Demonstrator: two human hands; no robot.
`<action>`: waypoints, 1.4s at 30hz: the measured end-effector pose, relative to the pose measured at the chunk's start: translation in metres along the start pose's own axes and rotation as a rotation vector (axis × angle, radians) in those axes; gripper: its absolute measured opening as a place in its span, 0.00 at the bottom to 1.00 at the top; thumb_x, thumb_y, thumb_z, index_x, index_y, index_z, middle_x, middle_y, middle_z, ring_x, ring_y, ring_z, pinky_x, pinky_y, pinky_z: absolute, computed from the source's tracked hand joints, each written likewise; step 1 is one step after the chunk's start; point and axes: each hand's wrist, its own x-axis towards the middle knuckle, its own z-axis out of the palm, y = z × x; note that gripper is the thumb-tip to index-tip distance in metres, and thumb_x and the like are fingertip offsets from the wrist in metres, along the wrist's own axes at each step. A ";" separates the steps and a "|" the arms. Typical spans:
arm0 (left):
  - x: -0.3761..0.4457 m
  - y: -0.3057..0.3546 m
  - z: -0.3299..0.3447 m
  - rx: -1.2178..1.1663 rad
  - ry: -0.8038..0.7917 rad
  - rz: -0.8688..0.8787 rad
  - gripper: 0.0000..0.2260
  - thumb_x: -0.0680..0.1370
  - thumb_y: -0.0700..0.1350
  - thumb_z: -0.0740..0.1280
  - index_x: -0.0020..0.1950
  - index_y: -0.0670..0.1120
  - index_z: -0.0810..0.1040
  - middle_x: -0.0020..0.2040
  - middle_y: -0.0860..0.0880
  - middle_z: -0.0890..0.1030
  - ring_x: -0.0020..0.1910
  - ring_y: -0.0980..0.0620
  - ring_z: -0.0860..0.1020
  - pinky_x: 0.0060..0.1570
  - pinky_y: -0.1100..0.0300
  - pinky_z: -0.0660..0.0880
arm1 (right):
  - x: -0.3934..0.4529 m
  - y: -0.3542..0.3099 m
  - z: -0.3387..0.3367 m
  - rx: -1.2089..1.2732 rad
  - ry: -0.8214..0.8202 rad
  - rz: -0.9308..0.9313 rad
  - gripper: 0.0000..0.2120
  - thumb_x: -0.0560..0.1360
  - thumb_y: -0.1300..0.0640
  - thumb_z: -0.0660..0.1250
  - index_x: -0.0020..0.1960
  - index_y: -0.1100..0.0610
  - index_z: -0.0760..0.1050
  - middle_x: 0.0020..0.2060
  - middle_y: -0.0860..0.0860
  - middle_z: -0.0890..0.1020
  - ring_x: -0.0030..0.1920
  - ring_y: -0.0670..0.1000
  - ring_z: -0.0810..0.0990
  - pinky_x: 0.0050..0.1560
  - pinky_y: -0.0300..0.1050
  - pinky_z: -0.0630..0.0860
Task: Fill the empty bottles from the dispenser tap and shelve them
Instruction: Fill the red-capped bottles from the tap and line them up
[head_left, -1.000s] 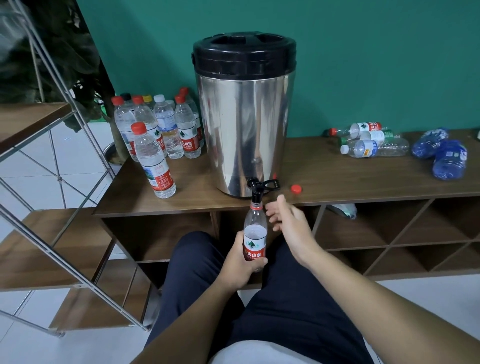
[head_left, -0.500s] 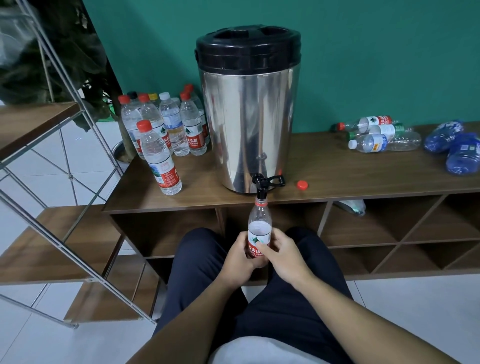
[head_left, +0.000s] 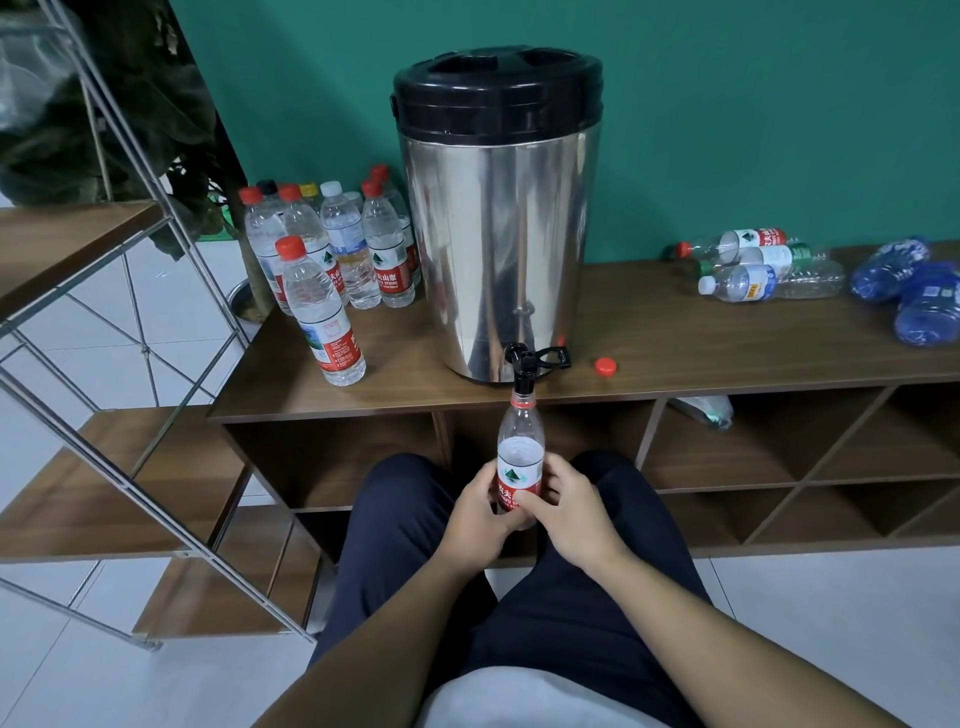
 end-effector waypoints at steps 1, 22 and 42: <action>0.000 0.000 0.000 -0.003 0.000 0.002 0.30 0.77 0.35 0.80 0.76 0.52 0.78 0.66 0.52 0.87 0.66 0.50 0.86 0.66 0.44 0.85 | 0.000 0.001 0.000 -0.018 0.009 0.010 0.21 0.78 0.61 0.80 0.67 0.46 0.81 0.54 0.44 0.89 0.55 0.43 0.88 0.49 0.41 0.86; -0.007 0.002 0.001 -0.052 0.009 0.008 0.25 0.81 0.39 0.79 0.76 0.51 0.78 0.66 0.54 0.87 0.67 0.53 0.85 0.64 0.56 0.84 | -0.001 0.011 -0.001 -0.087 -0.005 -0.008 0.22 0.78 0.56 0.80 0.70 0.45 0.80 0.57 0.42 0.89 0.59 0.42 0.87 0.58 0.47 0.87; -0.008 0.003 -0.001 -0.040 -0.011 0.031 0.27 0.80 0.41 0.80 0.77 0.52 0.78 0.67 0.55 0.86 0.69 0.54 0.84 0.69 0.54 0.82 | -0.004 0.005 -0.002 -0.075 -0.009 -0.016 0.22 0.79 0.58 0.79 0.71 0.46 0.80 0.57 0.41 0.89 0.58 0.41 0.87 0.58 0.44 0.86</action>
